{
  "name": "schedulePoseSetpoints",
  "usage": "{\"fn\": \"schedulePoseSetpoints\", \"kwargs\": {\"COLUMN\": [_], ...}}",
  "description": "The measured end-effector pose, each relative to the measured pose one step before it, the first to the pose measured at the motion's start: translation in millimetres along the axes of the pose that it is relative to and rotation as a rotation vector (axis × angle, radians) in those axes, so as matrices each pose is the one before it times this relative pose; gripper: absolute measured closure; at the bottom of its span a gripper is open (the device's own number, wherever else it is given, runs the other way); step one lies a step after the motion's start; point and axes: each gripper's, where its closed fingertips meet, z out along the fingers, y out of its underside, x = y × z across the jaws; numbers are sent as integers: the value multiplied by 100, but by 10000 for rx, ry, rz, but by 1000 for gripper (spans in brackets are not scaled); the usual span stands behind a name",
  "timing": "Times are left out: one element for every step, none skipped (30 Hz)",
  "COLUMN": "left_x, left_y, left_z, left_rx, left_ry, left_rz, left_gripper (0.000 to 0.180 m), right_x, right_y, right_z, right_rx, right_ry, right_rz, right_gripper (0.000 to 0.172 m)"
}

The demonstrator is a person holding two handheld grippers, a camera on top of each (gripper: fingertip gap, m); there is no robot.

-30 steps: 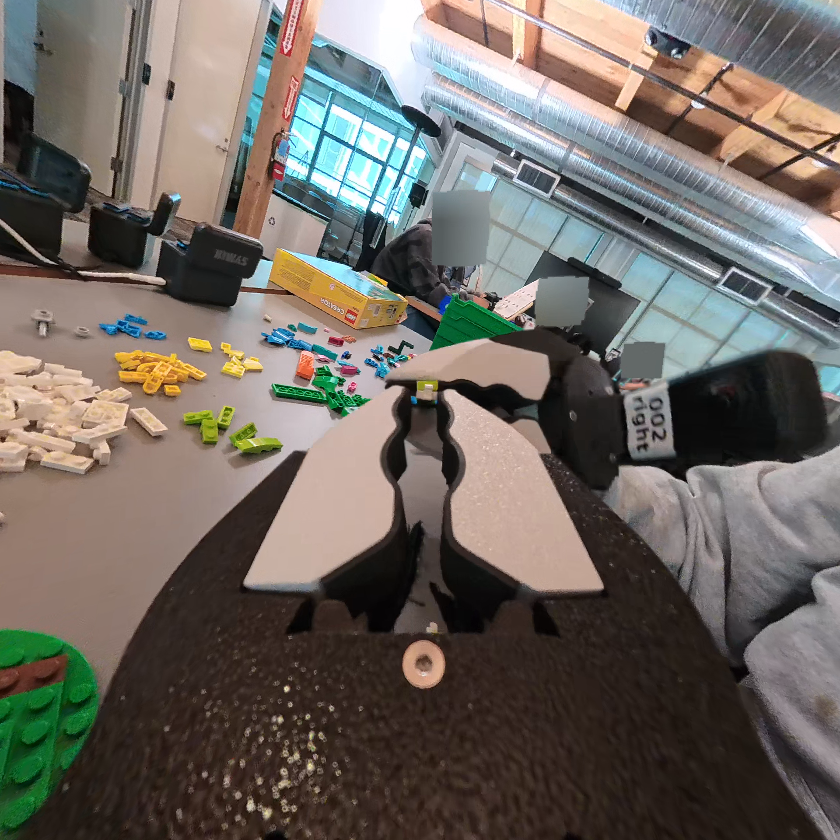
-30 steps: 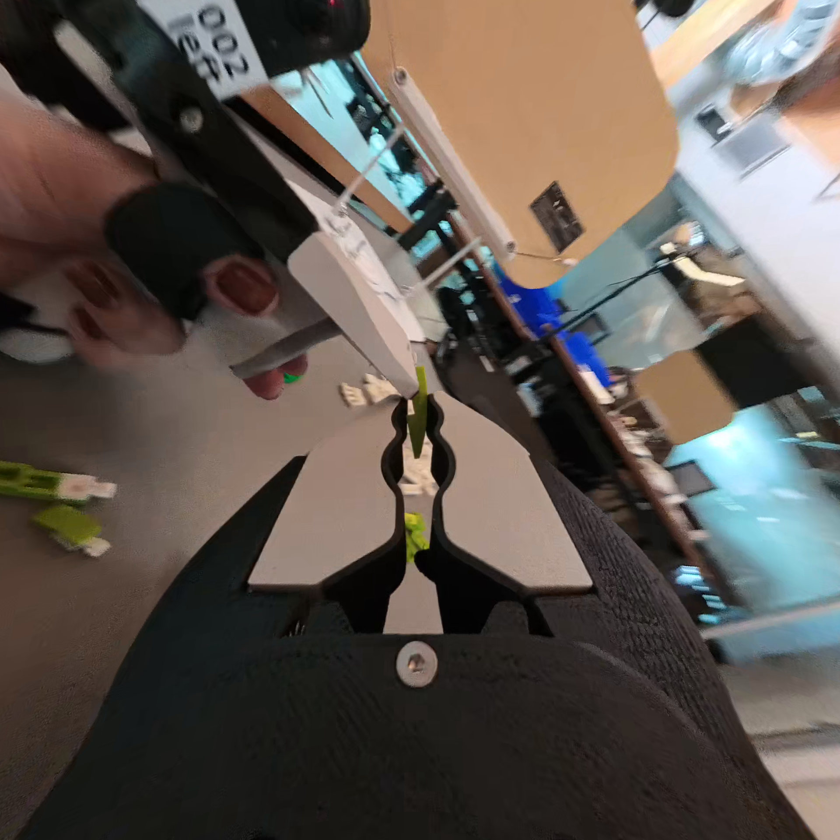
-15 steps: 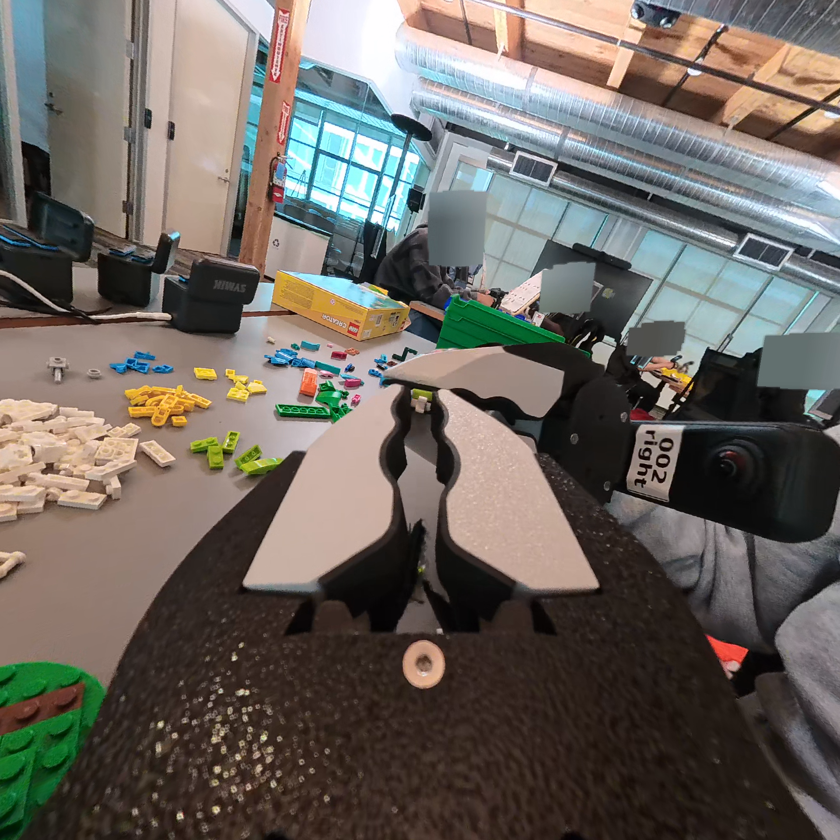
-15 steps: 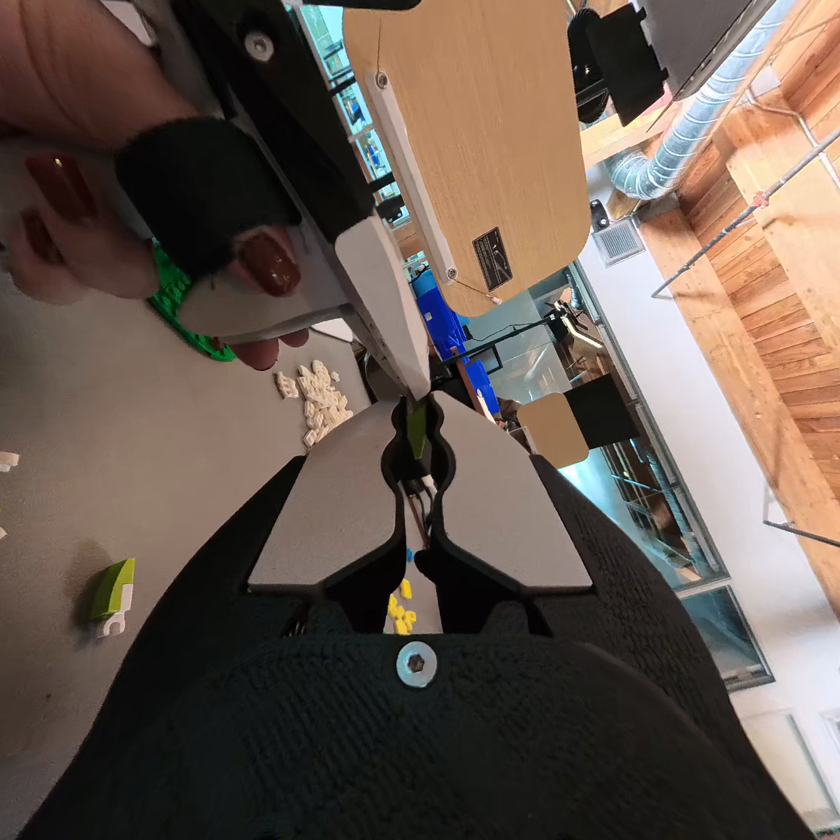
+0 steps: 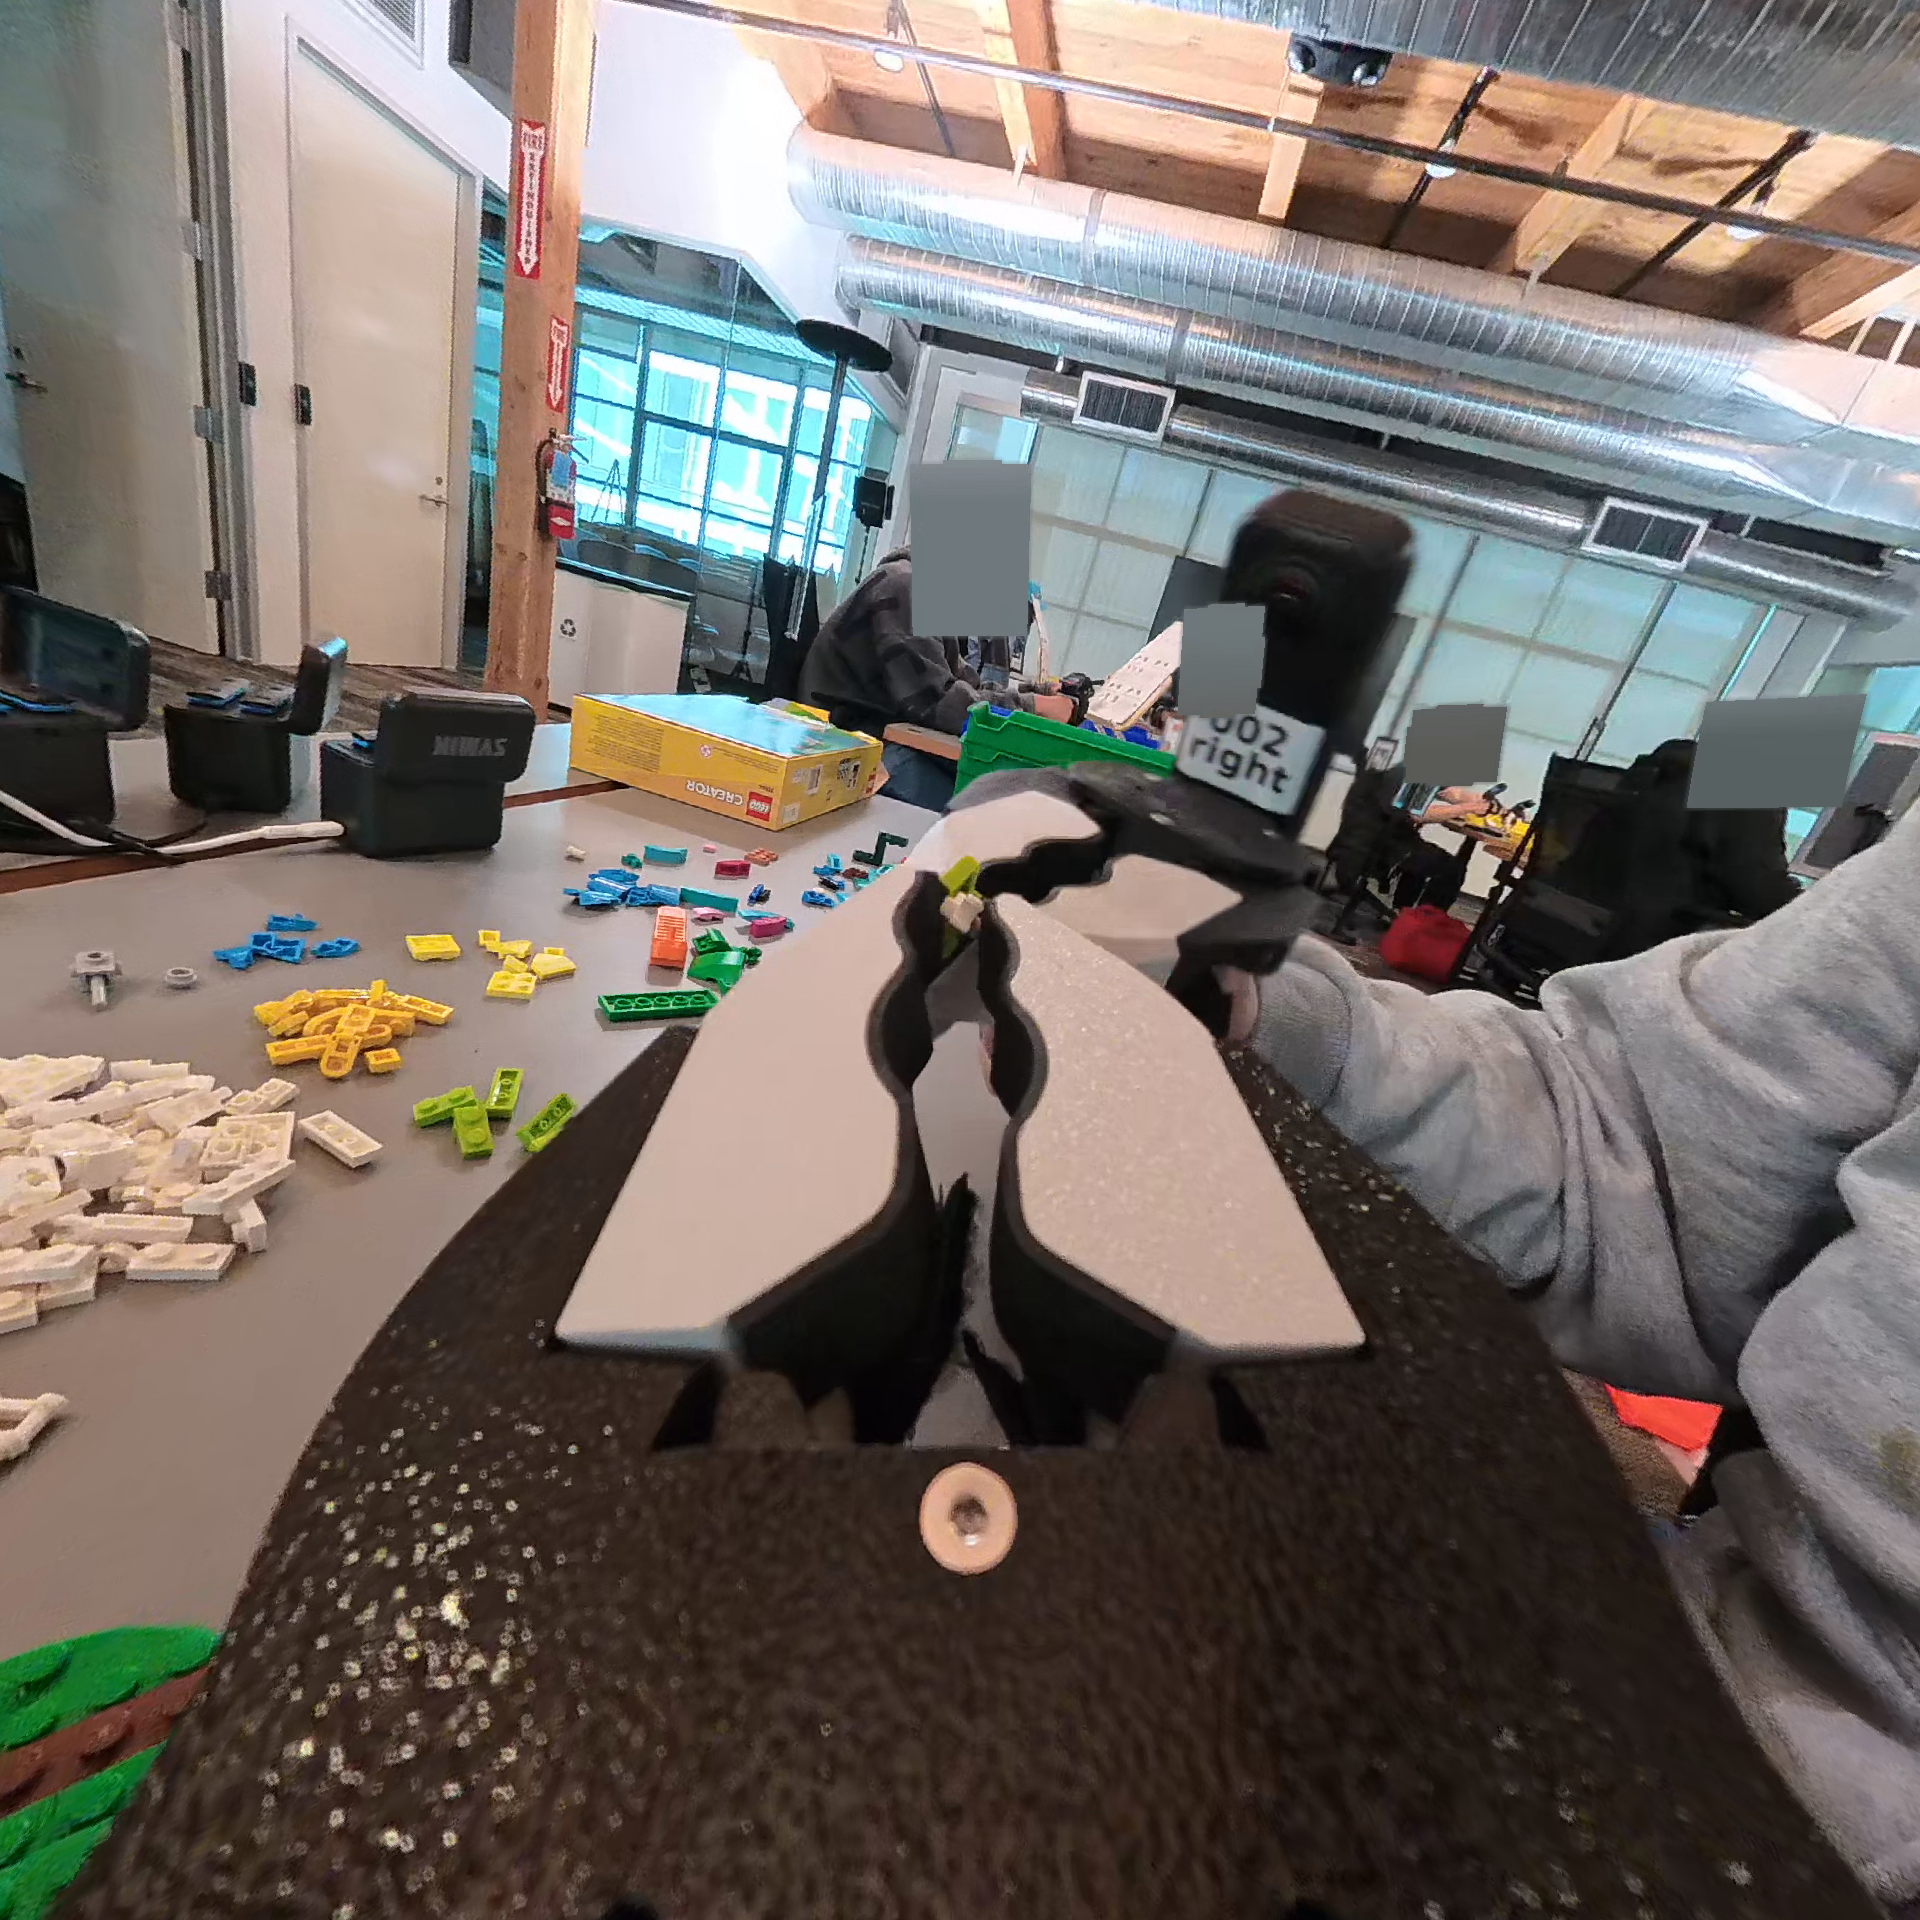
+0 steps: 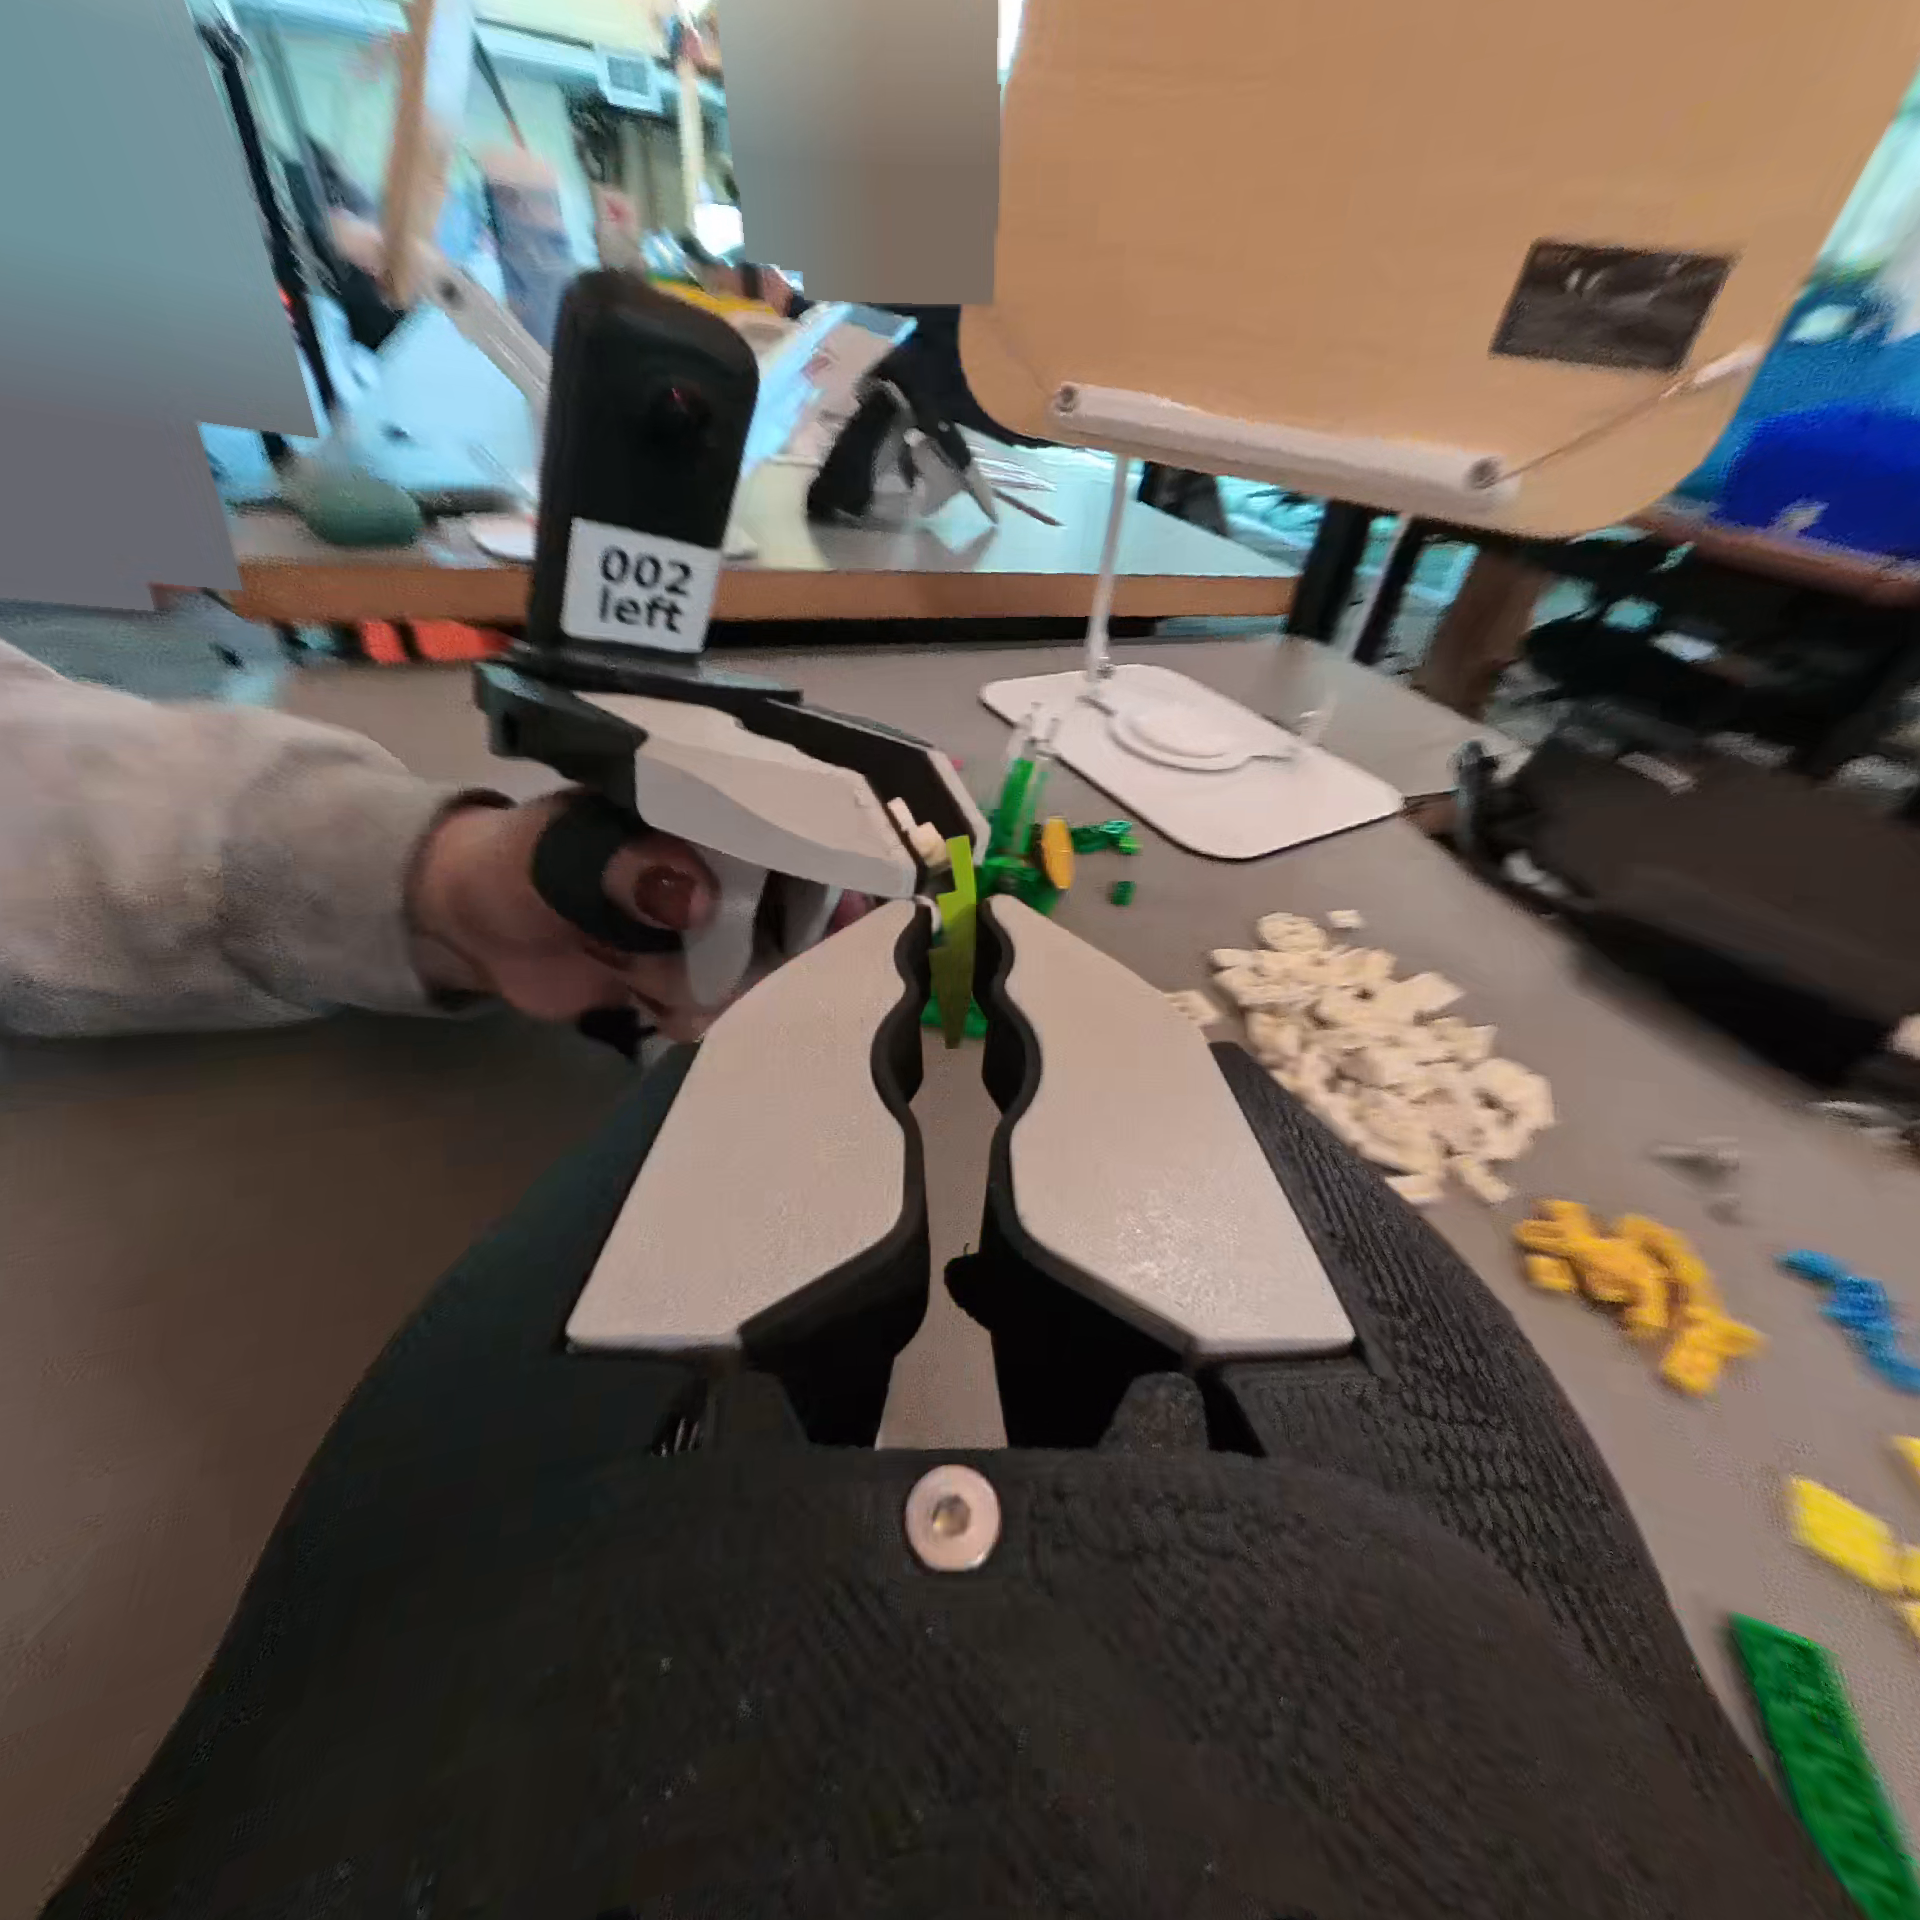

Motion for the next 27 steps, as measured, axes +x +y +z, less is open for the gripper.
{"fn": "schedulePoseSetpoints", "kwargs": {"left_x": [-3,-276,-532,-654,-744,-716,-531,-441,-382,-352,-287,-200,-117,-35,-133,151,451,261,-184,-336,-245,-362,-535,-678,-764,-863,-1092], "left_y": [28,22,-21,-97,-144,-119,30,157,293,466,625,692,685,577,272,-24,89,442,575,389,174,20,-32,-83,-164,-194,-73], "left_z": [27,-15,-89,-165,-213,-202,-124,-28,36,107,173,237,325,453,571,695,807,872,853,774,680,580,514,501,519,570,645], "left_rx": [-29,14,69,116,120,67,-69,-177,-237,-319,-397,-422,-430,-408,-285,-137,-269,-512,-549,-377,-210,-124,-116,-126,-119,-171,-294], "left_ry": [23,-116,-225,-292,-373,-393,-315,-341,-379,-405,-399,-373,-348,-309,-399,-263,-61,-160,-392,-426,-264,-258,-331,-385,-428,-477,-634], "left_rz": [-63,-189,-263,-219,-151,-74,22,143,284,381,444,468,494,528,353,186,208,391,522,416,212,86,73,136,208,341,527], "left_gripper": [174,173,173,173,173,173,173,173,173,173,173,173,173,173,173,173,173,173,173,173,173,173,173,173,173,173,173], "right_x": [-94,10,249,555,962,1354,1418,1332,935,468,205,74,-21,2,109,228,356,330,296,331,360,398,309,62,-196,-326,-409], "right_y": [-37,78,178,190,189,397,689,904,1018,1005,784,556,367,328,348,407,417,440,438,409,318,178,66,-25,-68,-14,11], "right_z": [-75,-59,-71,-147,-247,-294,-263,-188,-73,23,87,109,140,189,215,211,178,150,148,126,111,80,37,14,-7,32,62], "right_rx": [99,12,-72,-91,-117,-265,-463,-570,-607,-595,-475,-323,-203,-144,-111,-86,-41,-7,-1,4,7,23,36,62,63,7,-1], "right_ry": [-306,-131,87,360,675,942,986,974,771,496,360,298,234,259,345,425,507,452,371,351,297,288,221,77,-64,-108,-149], "right_rz": [472,168,-102,-383,-612,-855,-1113,-1343,-1420,-1298,-1068,-818,-578,-370,-249,-170,-78,25,145,246,235,151,106,118,57,-58,-126], "right_gripper": [165,165,165,165,165,166,165,165,165,165,165,165,165,165,166,165,166,166,166,166,166,165,165,166,166,166,166]}}
